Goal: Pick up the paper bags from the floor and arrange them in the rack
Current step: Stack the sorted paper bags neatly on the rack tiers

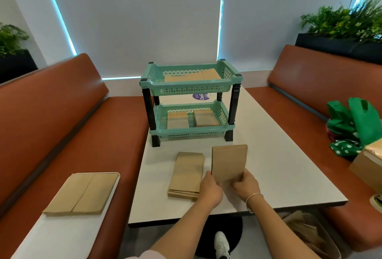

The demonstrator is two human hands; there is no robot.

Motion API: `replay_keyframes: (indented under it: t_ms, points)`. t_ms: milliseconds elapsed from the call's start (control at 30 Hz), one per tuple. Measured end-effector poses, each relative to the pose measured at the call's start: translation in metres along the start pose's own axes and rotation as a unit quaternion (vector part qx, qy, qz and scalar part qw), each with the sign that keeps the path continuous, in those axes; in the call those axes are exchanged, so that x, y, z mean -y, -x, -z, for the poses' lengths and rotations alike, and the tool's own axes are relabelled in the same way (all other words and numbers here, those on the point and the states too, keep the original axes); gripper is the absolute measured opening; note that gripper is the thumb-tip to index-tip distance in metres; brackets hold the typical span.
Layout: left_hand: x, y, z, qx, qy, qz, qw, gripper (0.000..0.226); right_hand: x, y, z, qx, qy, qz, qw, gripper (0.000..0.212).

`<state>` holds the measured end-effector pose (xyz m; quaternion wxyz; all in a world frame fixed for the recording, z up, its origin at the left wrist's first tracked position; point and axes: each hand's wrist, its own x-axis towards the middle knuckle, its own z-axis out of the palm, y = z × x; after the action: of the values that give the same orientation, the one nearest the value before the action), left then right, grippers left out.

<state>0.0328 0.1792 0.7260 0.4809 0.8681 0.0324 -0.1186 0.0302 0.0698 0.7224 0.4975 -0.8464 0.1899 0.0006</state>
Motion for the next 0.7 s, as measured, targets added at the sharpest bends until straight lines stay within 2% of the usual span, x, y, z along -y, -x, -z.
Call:
replay_keyframes:
  t_ms: [267, 433, 600, 700]
  points:
    - [-0.014, -0.017, 0.006, -0.015, 0.053, -0.028, 0.998, 0.044, 0.017, -0.014, 0.007, -0.05, 0.018, 0.023, 0.998, 0.022]
    - [0.01, -0.013, -0.003, 0.037, 0.013, 0.012, 0.999, 0.041, 0.001, -0.006, -0.002, -0.01, 0.073, -0.012, 0.997, 0.023]
    - [-0.008, -0.017, 0.017, 0.03, 0.132, -0.03, 0.99, 0.044, 0.002, -0.013, 0.01, 0.01, 0.148, -0.003, 0.989, 0.027]
    - [-0.03, -0.022, 0.041, -0.002, 0.179, -0.082, 0.98, 0.026, 0.004, -0.02, 0.028, 0.0, 0.15, 0.007, 0.989, 0.025]
